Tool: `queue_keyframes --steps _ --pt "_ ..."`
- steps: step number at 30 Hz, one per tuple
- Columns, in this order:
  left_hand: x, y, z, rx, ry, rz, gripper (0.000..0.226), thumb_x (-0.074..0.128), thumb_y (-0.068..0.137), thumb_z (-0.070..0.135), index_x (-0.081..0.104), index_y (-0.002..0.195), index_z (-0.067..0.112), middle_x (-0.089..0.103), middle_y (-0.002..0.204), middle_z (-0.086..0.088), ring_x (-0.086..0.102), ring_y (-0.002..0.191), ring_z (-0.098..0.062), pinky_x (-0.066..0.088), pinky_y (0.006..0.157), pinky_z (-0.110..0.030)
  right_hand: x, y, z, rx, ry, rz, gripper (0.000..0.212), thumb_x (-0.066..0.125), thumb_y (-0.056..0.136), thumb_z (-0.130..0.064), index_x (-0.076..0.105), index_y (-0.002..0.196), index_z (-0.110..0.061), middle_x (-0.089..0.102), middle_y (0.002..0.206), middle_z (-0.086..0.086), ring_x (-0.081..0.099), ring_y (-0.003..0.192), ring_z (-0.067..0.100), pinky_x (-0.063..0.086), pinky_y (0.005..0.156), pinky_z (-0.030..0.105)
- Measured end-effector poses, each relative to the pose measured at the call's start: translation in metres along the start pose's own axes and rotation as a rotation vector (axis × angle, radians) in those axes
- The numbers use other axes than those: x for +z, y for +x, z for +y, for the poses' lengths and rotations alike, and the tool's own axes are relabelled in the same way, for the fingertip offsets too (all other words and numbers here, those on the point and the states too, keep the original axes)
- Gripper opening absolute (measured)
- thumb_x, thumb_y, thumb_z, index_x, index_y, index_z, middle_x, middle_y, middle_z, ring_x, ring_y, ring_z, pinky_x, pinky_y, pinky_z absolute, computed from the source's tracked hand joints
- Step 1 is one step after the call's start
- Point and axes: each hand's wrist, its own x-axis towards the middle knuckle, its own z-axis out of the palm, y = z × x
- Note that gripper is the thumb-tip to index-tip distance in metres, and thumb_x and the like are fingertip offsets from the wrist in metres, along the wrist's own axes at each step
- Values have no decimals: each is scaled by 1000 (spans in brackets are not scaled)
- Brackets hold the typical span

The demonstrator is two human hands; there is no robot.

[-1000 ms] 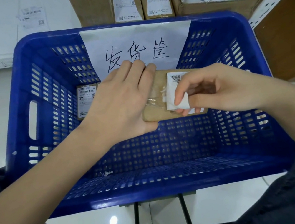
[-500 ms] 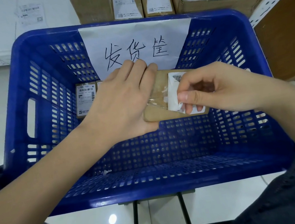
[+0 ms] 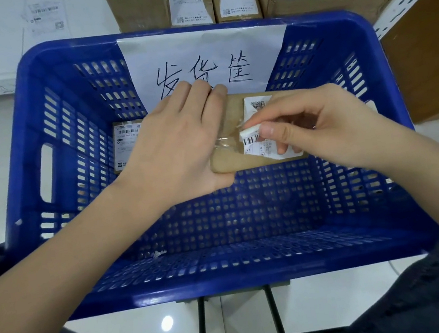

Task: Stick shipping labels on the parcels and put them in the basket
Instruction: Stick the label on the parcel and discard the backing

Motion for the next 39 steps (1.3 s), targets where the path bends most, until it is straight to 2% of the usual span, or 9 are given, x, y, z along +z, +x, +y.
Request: queue_keyframes --steps 6,11,14,19,26,31,33,36,39 --pt "2 -1 3 12 16 -11 80 56 61 50 54 118 -6 58 100 -17 55 86 -33 50 67 -41 2 0 3 0 23 -24 25 52 88 -28 62 111 -31 63 80 -20 58 62 7 49 62 19" --pt "2 -1 3 23 25 -23 81 53 62 52 54 118 -6 58 100 -18 55 85 -33 49 67 -40 0 2 0 34 83 15 22 60 80 -28 64 101 -27 65 81 3 62 65 14 52 63 30" --pt "2 -1 4 31 41 -23 78 54 62 50 55 117 -5 58 99 -17 55 84 -33 48 66 -40 -2 3 3 62 82 21 19 68 81 -17 62 98 -20 66 84 9 62 70 22 52 60 25" --pt "0 -2 8 43 46 -23 76 45 67 50 56 117 -5 58 98 -17 55 83 -33 46 67 -40 2 2 6 69 -24 15 22 75 78 -5 63 95 -13 61 81 5 58 65 9 44 60 10" --pt "2 -2 10 72 53 -27 75 48 65 49 56 117 -6 58 98 -17 55 83 -33 46 68 -40 6 3 9 69 -145 57 26 75 78 -6 54 86 -19 57 74 3 53 59 16 46 56 17" --pt "4 -2 9 79 81 -24 81 57 59 50 54 119 -5 58 100 -17 55 86 -32 43 70 -40 9 4 7 113 -183 98 32 73 81 -9 42 83 -17 54 67 2 51 58 21 48 59 36" --pt "3 -2 8 51 70 -17 79 52 61 50 55 117 -5 58 98 -17 55 83 -32 41 68 -39 10 4 6 130 -106 127 30 72 82 -14 43 87 -21 59 68 3 59 61 21 52 62 36" --pt "5 -2 5 11 73 -6 81 71 54 44 56 116 -6 58 99 -18 56 84 -34 45 67 -39 9 3 5 196 12 166 41 77 74 -27 48 102 -21 67 72 -1 66 68 20 57 66 32" --pt "6 -2 4 -35 57 15 86 78 50 42 56 116 -8 59 100 -20 57 85 -36 50 67 -40 12 3 4 229 41 206 36 78 75 -22 54 101 -16 68 67 -2 67 66 19 58 65 31"
